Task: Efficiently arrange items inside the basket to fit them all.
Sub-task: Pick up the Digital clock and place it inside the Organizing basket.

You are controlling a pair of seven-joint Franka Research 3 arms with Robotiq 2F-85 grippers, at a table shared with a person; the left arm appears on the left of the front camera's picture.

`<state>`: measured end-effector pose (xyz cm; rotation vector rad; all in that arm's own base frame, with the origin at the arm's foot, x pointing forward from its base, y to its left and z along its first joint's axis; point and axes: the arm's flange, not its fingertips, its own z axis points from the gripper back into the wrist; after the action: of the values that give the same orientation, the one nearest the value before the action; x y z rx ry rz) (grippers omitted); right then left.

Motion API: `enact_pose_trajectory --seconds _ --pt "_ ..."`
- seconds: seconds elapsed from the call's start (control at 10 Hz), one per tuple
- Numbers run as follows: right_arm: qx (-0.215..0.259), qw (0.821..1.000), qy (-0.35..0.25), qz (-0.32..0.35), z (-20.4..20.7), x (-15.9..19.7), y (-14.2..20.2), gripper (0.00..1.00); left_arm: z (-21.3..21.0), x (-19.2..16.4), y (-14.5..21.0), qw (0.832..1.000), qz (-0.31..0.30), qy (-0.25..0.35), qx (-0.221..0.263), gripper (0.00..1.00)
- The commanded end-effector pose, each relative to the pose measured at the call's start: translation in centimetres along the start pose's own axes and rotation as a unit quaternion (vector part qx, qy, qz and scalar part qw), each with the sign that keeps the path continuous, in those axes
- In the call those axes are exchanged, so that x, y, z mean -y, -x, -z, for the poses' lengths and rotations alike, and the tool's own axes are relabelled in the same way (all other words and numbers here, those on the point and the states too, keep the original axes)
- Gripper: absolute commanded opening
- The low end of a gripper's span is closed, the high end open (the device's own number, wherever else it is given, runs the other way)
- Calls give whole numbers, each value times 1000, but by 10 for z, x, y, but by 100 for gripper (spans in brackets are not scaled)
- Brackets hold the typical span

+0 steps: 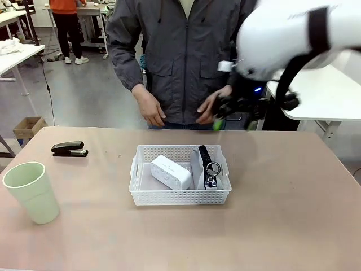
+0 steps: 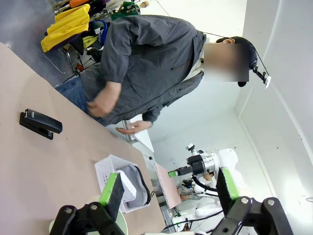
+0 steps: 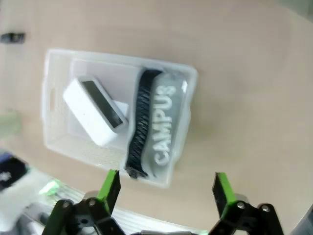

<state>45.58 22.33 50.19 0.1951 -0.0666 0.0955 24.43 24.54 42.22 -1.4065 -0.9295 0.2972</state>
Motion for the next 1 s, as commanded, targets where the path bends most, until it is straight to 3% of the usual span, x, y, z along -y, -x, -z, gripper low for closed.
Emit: enact_pose_trajectory --seconds 0.0,0.1,0.3,0.5,0.7,0.9 --pt "-62 987 -109 100 -21 83 -34 100 1 2 0 1000 9 8 1 100" --pt "-111 974 -167 107 -26 134 -40 100 1 2 0 1000 9 8 1 100" --pt "-182 942 -277 47 -17 228 -33 100 1 2 0 1000 9 8 1 100" --pt "-121 918 -371 72 4 305 -14 100 1 2 0 1000 9 8 1 100" --pt "21 847 -523 92 30 358 18 100 1 2 0 1000 9 8 1 100" --pt "87 808 -546 202 48 372 27 100 1 2 0 1000 9 8 1 100"
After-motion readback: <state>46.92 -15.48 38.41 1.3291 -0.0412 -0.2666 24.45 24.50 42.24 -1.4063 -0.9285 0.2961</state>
